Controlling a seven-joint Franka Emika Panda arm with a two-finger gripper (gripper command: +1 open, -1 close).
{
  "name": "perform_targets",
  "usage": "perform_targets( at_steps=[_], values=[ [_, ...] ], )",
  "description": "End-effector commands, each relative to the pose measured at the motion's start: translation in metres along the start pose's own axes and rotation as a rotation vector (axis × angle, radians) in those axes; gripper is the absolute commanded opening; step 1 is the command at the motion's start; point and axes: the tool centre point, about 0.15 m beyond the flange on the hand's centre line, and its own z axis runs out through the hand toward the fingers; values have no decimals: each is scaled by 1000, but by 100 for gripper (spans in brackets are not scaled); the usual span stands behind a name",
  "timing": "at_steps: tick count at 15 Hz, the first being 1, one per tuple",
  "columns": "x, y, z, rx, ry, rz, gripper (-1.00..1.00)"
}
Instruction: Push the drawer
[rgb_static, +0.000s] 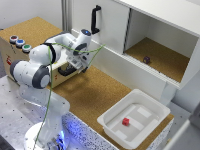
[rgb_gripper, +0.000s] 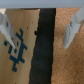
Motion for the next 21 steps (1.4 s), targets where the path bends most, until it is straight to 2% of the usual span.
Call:
perform_targets(
  at_steps=[1, 2, 9, 16, 21],
  values=[
    [11, 5, 19, 89, 1, 50, 100],
    [10, 7, 20, 89, 10, 63, -100],
    [14, 14, 32, 86, 4, 101, -100],
    [25, -1, 23, 71, 32, 50, -100],
    [29, -22, 31, 50, 42, 59, -100]
  ],
)
